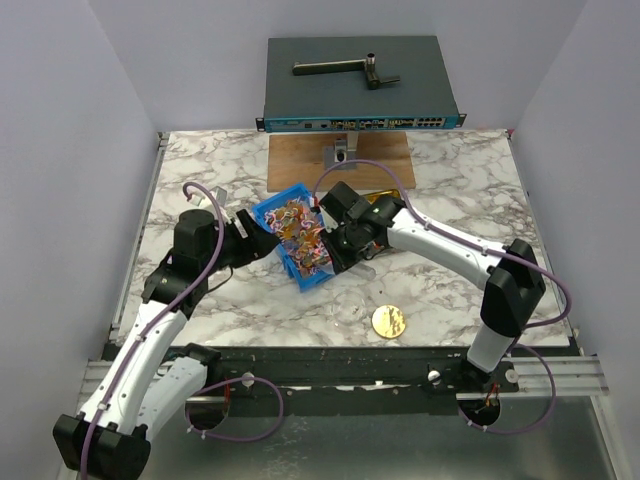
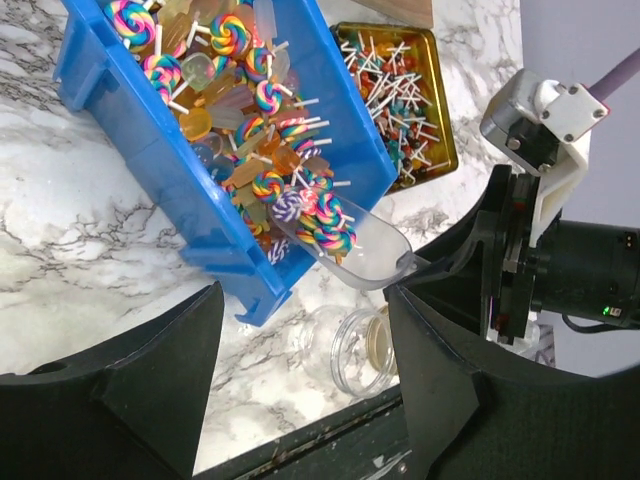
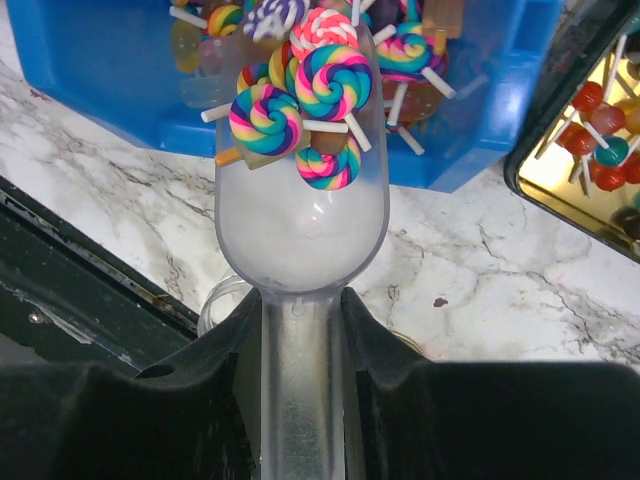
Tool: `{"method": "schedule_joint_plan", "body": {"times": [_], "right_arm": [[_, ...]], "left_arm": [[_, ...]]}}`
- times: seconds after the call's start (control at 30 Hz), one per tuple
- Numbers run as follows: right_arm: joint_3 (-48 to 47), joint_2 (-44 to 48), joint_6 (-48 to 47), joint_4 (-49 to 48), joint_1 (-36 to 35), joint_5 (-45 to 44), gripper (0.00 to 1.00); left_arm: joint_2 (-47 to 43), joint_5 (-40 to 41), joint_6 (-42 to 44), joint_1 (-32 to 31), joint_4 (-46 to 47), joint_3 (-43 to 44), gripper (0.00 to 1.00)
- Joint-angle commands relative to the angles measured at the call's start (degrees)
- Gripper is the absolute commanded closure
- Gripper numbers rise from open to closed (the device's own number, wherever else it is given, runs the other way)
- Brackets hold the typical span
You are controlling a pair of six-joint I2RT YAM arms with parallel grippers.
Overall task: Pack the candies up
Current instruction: Scoop the fake candies from the storage box, then place the fake candies in the packing bottle.
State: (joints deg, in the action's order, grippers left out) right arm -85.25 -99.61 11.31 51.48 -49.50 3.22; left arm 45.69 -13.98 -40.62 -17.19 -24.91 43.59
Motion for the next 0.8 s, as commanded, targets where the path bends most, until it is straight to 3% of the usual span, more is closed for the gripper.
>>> {"method": "schedule_joint_plan", "body": {"times": [0.0, 0.37, 0.77], "right_arm": [[1.53, 2.14, -1.70, -2.37, -0.87, -0.67, 0.99], [15.38, 10.82, -5.79, -20.79, -1.22, 1.85, 0.99], [26.32, 18.18, -10.48, -35.16, -1.75, 0.88, 0.99]], "left_arm": [[-1.78, -3.72, 6.03, 0.84, -6.37, 2.68, 0.31], [-3.08, -4.48, 14.61, 1.02, -10.44, 3.96, 0.31], [-4.30, -1.37, 18.29, 1.02, -10.33, 2.24, 0.30]]}}
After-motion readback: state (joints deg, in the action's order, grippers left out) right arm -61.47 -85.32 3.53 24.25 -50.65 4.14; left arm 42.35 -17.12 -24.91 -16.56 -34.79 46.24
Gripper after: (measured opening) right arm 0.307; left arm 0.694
